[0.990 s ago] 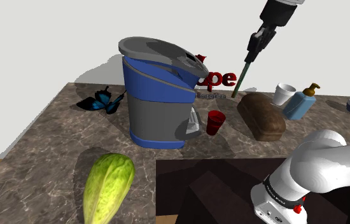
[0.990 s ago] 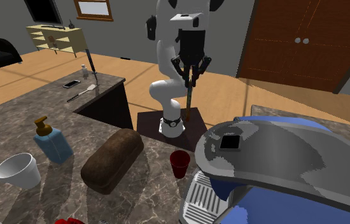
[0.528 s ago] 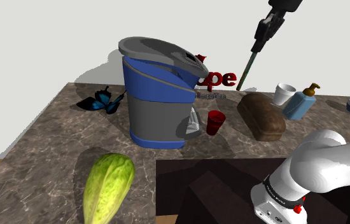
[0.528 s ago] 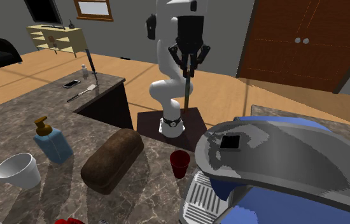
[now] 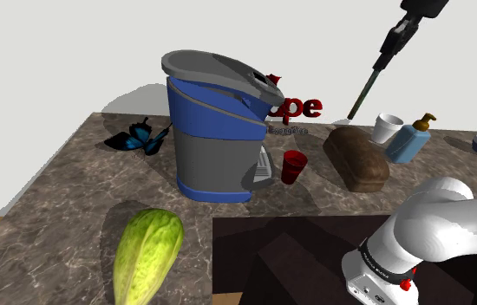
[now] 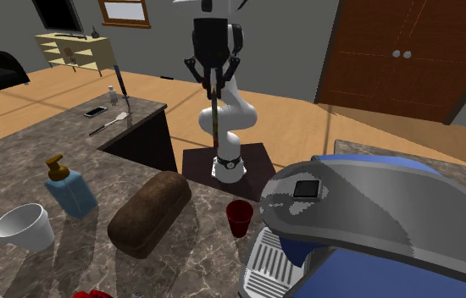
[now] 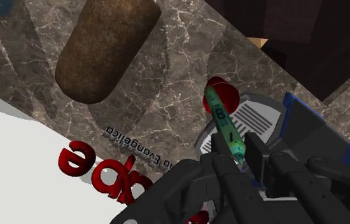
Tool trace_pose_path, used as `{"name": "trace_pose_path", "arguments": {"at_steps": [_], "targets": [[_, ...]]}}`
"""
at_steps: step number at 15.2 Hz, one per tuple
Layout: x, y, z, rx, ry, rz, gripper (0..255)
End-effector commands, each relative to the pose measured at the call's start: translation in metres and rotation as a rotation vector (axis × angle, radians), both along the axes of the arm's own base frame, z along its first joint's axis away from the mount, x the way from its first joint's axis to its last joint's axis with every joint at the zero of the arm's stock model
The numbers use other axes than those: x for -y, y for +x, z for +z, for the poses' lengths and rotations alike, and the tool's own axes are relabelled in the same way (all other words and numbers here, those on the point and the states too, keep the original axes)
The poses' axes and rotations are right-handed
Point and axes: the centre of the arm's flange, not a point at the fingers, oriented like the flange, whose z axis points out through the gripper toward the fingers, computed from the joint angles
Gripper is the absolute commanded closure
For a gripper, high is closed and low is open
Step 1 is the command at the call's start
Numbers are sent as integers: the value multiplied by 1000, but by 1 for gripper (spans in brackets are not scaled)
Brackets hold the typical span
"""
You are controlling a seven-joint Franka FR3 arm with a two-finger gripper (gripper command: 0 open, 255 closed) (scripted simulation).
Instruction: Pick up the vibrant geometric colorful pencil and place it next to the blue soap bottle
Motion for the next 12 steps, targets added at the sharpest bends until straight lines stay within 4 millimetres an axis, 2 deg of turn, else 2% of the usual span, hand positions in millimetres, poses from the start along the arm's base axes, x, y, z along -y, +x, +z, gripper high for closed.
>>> {"name": "trace_pose_path", "arguments": {"at_steps": [1,12], "targets": [[27,-9,-1,0,0,1,255],[165,-56,-1,0,0,1,255]]}}
